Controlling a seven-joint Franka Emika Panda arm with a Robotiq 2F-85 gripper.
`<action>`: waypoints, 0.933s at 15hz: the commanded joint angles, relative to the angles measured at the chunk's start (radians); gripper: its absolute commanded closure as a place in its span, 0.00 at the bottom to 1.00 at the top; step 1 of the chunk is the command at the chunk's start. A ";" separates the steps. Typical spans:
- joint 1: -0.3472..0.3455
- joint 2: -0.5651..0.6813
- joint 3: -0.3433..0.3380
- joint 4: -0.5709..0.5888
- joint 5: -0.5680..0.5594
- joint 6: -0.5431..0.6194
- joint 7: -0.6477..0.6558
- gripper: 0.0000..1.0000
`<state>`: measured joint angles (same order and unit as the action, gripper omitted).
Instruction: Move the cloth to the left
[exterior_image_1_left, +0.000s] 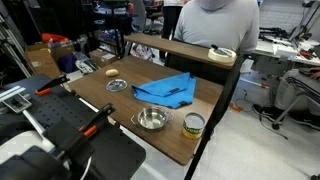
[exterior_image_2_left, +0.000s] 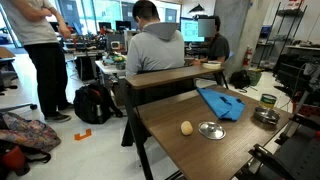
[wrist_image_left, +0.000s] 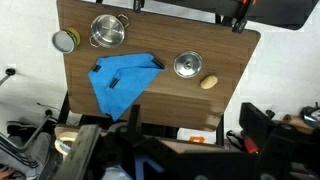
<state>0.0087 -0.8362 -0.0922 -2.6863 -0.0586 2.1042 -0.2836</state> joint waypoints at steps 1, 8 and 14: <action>0.007 0.000 -0.006 0.002 -0.006 -0.002 0.005 0.00; 0.007 0.000 -0.006 0.003 -0.006 -0.002 0.005 0.00; -0.068 0.062 0.018 -0.011 -0.072 0.055 0.089 0.00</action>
<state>0.0029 -0.8307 -0.0918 -2.6898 -0.0698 2.1034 -0.2637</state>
